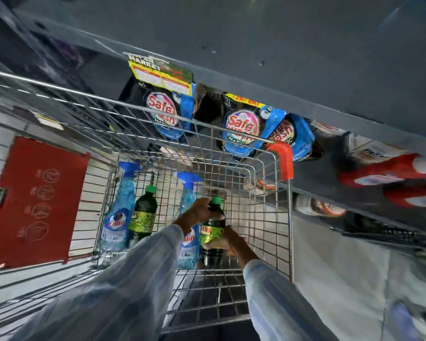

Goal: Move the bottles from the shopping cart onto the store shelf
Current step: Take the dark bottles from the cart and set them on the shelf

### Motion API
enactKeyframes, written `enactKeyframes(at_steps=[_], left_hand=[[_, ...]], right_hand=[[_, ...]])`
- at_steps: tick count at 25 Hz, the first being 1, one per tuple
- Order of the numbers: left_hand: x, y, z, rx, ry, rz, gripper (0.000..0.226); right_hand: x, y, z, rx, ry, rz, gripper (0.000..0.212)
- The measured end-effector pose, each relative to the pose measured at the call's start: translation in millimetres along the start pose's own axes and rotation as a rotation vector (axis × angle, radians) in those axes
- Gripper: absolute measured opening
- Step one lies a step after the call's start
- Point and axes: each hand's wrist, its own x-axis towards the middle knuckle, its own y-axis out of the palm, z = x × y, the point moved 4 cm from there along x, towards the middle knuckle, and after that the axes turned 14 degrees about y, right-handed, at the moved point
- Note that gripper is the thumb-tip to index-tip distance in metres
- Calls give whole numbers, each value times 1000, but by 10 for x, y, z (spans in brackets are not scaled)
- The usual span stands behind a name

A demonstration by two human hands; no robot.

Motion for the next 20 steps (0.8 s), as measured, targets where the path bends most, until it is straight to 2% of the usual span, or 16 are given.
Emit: enactKeyframes(at_steps=[3, 5, 8, 11, 14, 17, 20], left_hand=[[-35, -127, -30, -294, -111, 13, 50], [-129, -204, -182, -491, -126, 112, 47], [-229, -389, -366, -491, -77, 150, 44], [-376, -512, -603, -369, 85, 142, 54], [-704, -686, -992, -331, 230, -4, 28], [-1129, -971, -1468, -310, 354, -197, 27], [-1583, -1355, -2069, -292, 497, -299, 29]], right_hand=[[-143, -55, 124, -110, 2, 100, 66], [-251, -159, 196, -87, 41, 181, 63], [-572, -326, 309, -87, -3, 263, 68], [-913, -445, 454, -121, -154, 238, 60], [-1254, -540, 631, -8, -327, 270, 63], [-1762, -651, 856, -7, -467, 191, 66], [-2317, -777, 1192, -33, -604, 81, 59]])
